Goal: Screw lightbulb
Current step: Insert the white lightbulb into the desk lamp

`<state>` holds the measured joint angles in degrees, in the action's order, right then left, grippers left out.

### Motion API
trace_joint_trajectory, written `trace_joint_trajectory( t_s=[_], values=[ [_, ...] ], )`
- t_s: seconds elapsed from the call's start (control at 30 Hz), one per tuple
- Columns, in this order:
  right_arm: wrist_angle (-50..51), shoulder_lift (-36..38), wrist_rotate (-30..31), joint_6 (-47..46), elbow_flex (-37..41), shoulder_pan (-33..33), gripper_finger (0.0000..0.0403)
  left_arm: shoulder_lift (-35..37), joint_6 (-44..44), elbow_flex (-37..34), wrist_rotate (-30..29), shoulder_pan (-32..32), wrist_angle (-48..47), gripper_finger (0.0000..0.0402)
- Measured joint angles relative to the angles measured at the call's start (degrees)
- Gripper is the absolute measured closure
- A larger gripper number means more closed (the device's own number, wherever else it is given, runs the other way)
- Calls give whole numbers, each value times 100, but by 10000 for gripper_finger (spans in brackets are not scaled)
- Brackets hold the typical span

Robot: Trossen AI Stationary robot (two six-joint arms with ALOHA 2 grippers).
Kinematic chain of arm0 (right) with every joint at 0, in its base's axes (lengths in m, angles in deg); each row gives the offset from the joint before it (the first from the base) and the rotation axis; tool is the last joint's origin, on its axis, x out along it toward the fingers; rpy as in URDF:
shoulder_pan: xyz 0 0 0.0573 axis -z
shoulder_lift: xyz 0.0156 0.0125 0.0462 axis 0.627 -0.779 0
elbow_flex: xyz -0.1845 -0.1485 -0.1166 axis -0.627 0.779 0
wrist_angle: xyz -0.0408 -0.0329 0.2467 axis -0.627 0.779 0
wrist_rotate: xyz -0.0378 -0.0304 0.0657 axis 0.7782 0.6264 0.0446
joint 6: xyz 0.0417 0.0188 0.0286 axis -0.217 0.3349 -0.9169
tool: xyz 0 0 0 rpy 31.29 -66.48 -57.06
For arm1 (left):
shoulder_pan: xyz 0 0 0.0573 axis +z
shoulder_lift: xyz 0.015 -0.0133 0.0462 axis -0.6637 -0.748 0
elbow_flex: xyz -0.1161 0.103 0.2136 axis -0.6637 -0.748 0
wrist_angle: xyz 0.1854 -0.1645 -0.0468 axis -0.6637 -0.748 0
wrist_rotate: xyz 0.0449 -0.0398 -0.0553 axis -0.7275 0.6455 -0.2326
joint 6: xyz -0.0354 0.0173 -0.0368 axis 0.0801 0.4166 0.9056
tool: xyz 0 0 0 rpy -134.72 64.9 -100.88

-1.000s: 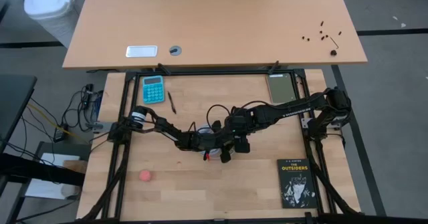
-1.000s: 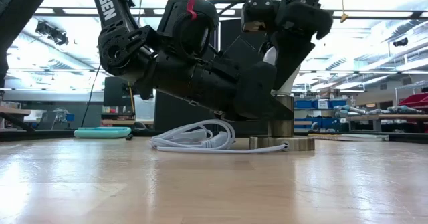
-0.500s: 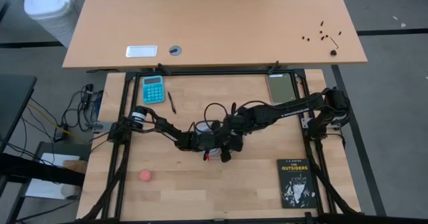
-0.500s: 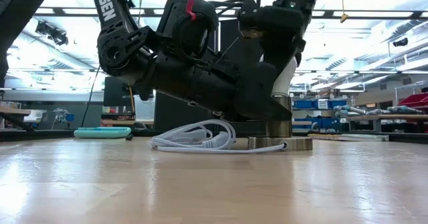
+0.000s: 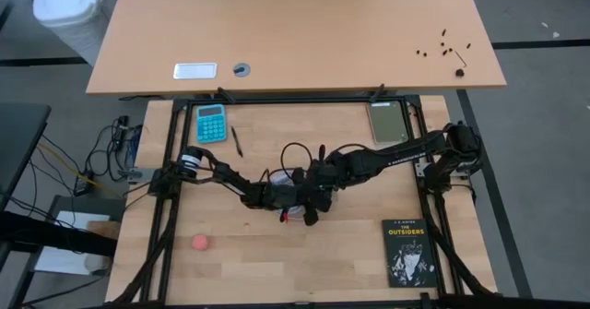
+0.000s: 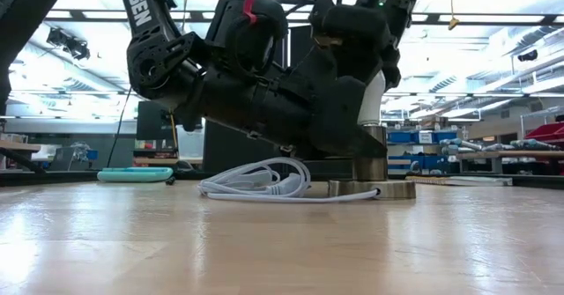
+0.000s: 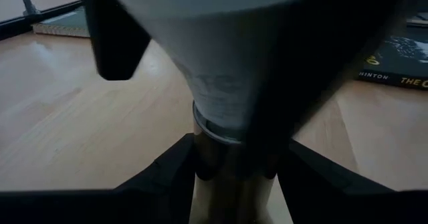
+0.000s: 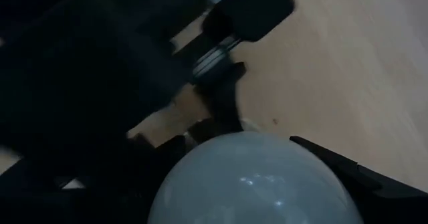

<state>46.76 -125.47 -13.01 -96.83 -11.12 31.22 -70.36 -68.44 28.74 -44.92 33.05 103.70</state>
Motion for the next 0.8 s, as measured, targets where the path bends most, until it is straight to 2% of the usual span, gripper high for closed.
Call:
trace_joint_trajectory(
  t_s=[0.4,0.8],
  values=[
    [72,27,179,560,15,-99,55,13,145,-2,-81,19,-20,218],
    [512,522,229,790,7,-127,49,13,-49,-3,70,21,-81,218]
  ],
)
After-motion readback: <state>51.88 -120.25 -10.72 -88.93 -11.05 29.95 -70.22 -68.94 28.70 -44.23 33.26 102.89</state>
